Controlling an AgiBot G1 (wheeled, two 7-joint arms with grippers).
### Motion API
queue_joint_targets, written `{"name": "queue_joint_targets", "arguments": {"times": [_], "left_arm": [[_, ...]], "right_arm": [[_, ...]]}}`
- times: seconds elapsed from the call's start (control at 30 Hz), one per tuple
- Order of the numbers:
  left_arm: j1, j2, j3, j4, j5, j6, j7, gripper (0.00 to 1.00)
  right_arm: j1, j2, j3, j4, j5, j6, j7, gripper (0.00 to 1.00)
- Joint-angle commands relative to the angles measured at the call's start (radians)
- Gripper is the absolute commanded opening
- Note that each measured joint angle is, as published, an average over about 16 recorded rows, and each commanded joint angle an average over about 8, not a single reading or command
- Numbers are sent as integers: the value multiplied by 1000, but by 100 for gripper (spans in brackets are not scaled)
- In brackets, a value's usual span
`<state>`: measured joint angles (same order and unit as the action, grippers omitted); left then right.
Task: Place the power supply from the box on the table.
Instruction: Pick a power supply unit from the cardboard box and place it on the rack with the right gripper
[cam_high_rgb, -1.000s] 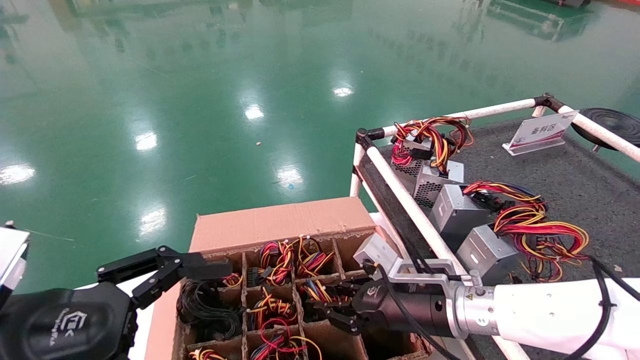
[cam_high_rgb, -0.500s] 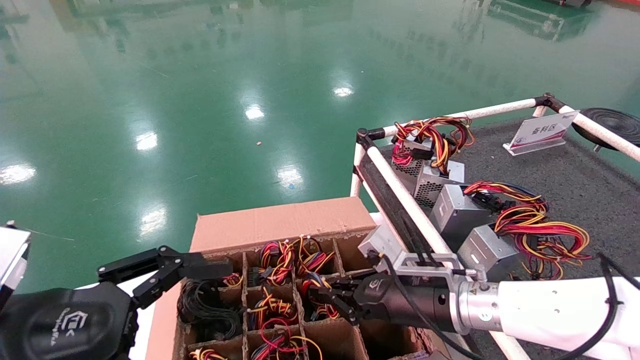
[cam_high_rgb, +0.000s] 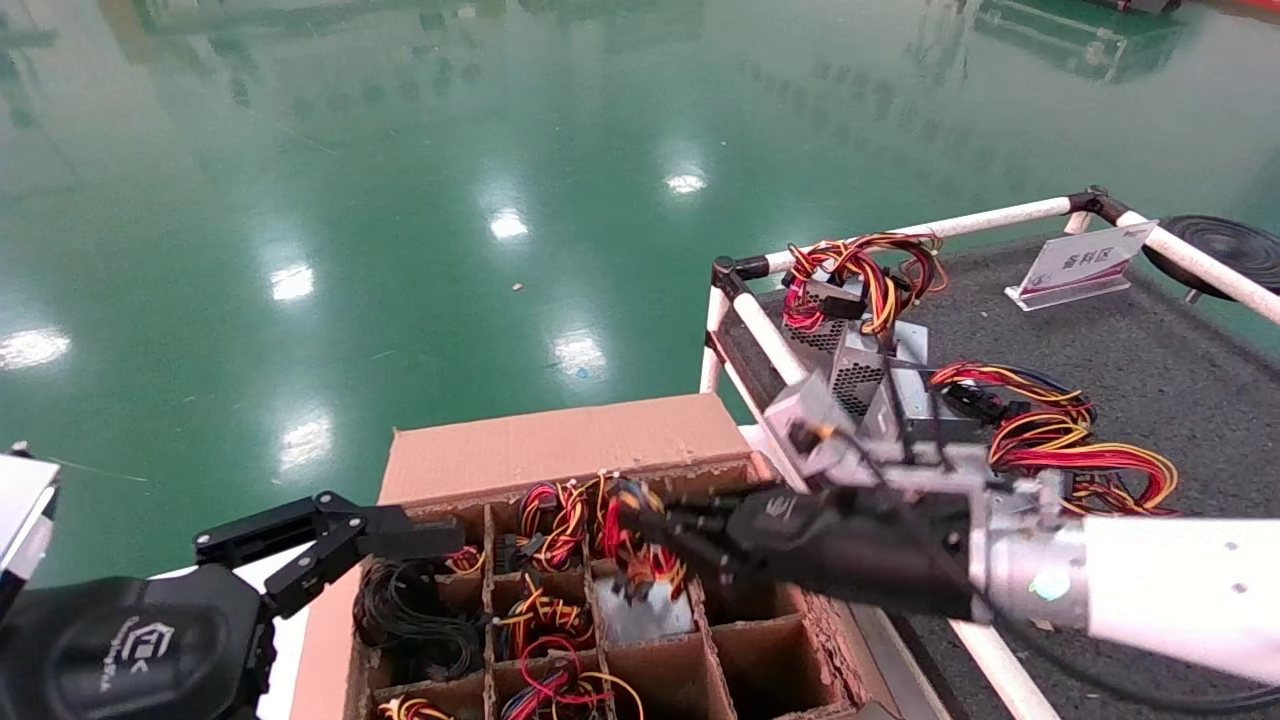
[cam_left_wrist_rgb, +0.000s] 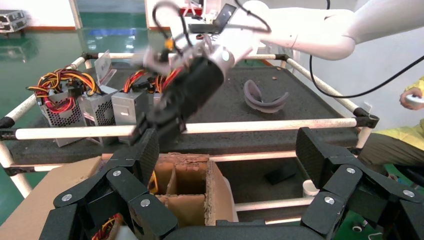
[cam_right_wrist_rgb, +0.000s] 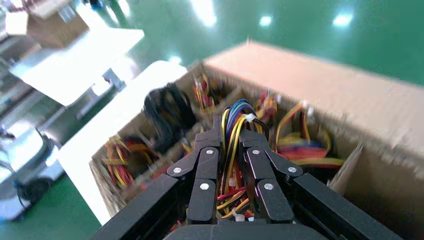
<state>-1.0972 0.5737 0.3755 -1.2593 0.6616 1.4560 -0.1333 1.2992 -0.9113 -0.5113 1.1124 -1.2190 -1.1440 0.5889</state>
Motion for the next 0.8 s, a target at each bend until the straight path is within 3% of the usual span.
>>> {"name": "queue_joint_targets", "arguments": {"times": [0.03,0.5,0.8], "left_arm": [[0,0,0,0,0,0,0,100],[0,0,0,0,0,0,0,100],[0,0,0,0,0,0,0,100]], "right_arm": [[5,15,14,21,20,-3,15,0],[84,127,107,202,89,48,156,0],[141,173,151,224,123,54,197,0]]}}
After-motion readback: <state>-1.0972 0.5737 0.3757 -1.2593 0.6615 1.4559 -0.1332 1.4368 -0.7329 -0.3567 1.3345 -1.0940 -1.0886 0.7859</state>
